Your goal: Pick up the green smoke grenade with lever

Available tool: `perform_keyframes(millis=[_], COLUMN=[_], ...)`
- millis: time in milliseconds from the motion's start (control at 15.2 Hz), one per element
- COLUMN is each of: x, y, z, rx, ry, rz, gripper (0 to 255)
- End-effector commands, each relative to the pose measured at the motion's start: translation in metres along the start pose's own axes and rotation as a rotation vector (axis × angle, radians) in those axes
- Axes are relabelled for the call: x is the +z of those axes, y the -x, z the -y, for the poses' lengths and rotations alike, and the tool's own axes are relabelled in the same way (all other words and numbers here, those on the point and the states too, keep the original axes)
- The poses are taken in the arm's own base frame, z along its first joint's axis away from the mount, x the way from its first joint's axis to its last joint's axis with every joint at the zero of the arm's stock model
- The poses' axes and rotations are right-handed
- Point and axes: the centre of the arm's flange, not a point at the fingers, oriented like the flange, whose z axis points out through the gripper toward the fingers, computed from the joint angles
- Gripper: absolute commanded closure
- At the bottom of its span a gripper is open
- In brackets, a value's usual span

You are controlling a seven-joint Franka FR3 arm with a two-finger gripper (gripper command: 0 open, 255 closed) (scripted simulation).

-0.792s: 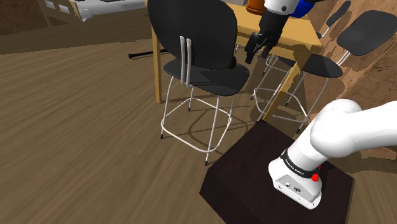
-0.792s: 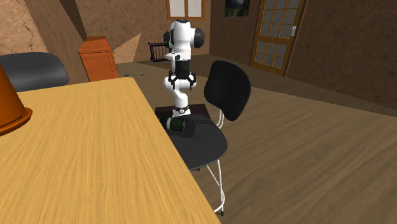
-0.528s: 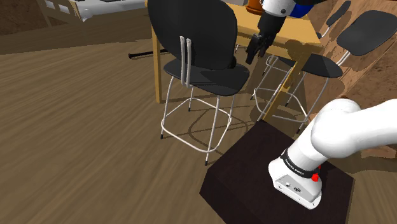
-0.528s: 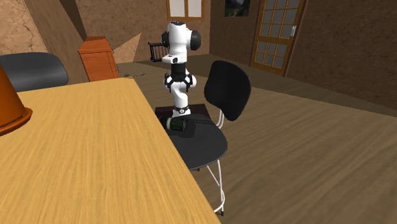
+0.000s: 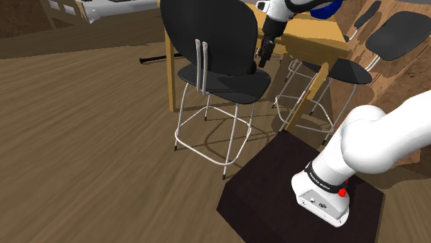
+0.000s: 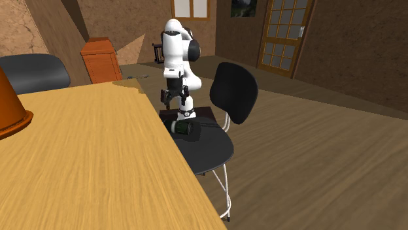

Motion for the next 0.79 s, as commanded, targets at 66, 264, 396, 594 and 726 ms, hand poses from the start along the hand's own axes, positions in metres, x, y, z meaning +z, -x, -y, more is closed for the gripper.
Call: perform_keyframes(millis=[66,264,396,594,726], x=[0.014,0.029,0.037,0.053,0.064], y=[-0.026,-0.057,-0.063,-0.063,-0.062], z=[-0.027,-0.044,-0.047,-0.045,-0.044], rx=[-0.250,-0.485,-0.531,-0.531,-0.531], ry=[0.001,-0.001,-0.001,-0.001,-0.001], rz=[-0.008,-0.016,-0.018,-0.018,-0.018], gripper=[0,0,0,0,0])
